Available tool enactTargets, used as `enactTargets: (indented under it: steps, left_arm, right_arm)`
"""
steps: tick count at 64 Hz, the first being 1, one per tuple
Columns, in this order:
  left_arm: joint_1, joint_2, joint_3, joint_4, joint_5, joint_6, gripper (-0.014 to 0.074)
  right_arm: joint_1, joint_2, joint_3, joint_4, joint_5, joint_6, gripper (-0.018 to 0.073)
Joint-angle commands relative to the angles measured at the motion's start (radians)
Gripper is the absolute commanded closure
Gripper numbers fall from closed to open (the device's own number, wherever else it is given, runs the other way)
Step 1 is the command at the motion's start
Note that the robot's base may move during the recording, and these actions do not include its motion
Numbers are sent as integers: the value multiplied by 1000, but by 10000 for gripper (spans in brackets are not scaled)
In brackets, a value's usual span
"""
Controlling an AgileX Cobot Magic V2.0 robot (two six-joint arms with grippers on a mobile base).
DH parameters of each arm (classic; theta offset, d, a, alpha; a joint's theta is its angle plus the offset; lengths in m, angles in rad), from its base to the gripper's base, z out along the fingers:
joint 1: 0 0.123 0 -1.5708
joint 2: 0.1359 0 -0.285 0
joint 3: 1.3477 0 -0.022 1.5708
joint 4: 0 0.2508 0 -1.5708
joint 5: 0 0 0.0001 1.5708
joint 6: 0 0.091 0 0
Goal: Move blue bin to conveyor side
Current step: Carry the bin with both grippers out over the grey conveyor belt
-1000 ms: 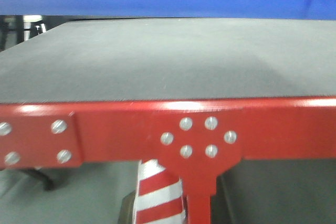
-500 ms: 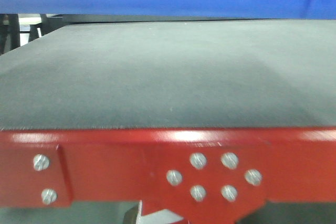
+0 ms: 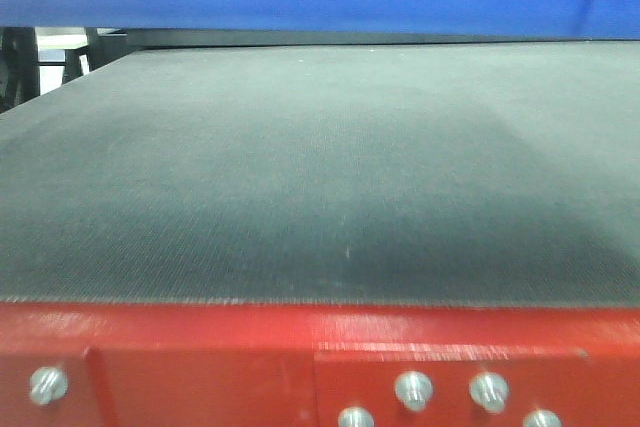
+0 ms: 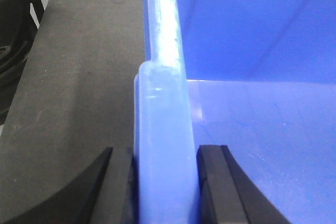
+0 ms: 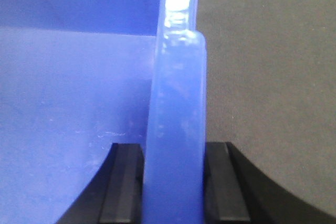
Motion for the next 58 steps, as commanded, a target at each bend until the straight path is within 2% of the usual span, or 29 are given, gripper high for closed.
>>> enactTargets:
  steps: [1,58]
  left_arm:
    - [-4,-19,-18,-2,-98,10,615]
    - [-4,-19,-18,-1,-98,10,615]
  right_arm:
    - [-4,-19,-12,-11,-91,-9,640]
    - [-4,-19,-12,-11,-91,-9,640]
